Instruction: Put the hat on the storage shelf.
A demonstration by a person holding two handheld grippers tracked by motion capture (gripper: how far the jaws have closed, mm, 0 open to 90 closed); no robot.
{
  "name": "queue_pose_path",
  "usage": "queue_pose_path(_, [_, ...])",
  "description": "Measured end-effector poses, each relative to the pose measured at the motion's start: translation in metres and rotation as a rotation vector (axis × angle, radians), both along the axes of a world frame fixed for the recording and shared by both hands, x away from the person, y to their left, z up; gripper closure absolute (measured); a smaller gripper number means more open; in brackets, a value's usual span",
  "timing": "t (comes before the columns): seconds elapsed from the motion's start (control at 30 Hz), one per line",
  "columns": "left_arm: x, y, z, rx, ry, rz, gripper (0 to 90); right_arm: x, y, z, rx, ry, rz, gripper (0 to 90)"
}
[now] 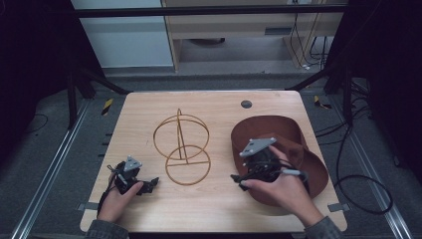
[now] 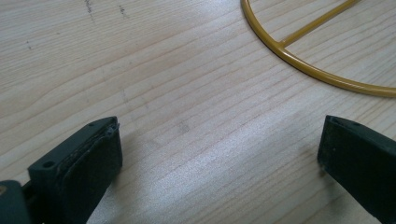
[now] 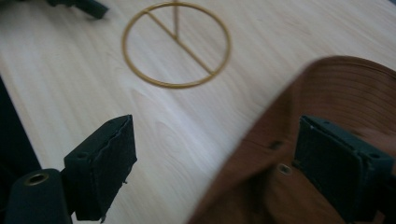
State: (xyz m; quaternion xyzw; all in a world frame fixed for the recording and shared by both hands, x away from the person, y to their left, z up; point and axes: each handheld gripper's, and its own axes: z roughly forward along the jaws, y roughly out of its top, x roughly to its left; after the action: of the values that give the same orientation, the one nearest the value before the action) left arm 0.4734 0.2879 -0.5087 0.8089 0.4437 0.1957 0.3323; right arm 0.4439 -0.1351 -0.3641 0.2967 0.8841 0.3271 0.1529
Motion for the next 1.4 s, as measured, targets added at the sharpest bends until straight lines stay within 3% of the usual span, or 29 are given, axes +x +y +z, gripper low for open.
queue_pose_path(0.2, [0.000, 0.000, 0.000, 0.000, 0.002, 0.001, 0.0, 0.017, -0.045, 0.012, -0.071, 0.010, -0.106, 15.0])
queue_pose_path(0.37, [0.000, 0.000, 0.000, 0.002, 0.001, 0.000, 0.0, 0.023, -0.065, 0.015, -0.105, 0.029, -0.143, 15.0])
queue_pose_path(0.53, [-0.001, 0.000, 0.000, -0.002, 0.001, 0.004, 0.0, 0.033, -0.086, 0.019, -0.115, 0.108, -0.153, 13.9])
queue_pose_path(0.57, [-0.001, 0.000, 0.000, -0.002, 0.001, 0.004, 0.0, 0.039, -0.091, 0.021, -0.141, 0.121, -0.151, 14.8])
queue_pose_path(0.77, [-0.001, 0.000, 0.000, -0.002, 0.001, 0.005, 0.0, 0.056, -0.099, 0.027, -0.172, 0.134, -0.161, 13.8])
queue_pose_path(1.0, [-0.001, 0.000, 0.000, 0.000, 0.000, 0.004, 0.0, 0.077, -0.099, 0.020, -0.203, 0.173, -0.173, 12.0])
queue_pose_path(1.4, [-0.001, 0.000, 0.000, -0.001, 0.000, 0.005, 0.0, 0.099, -0.095, -0.002, -0.223, 0.229, -0.149, 26.7])
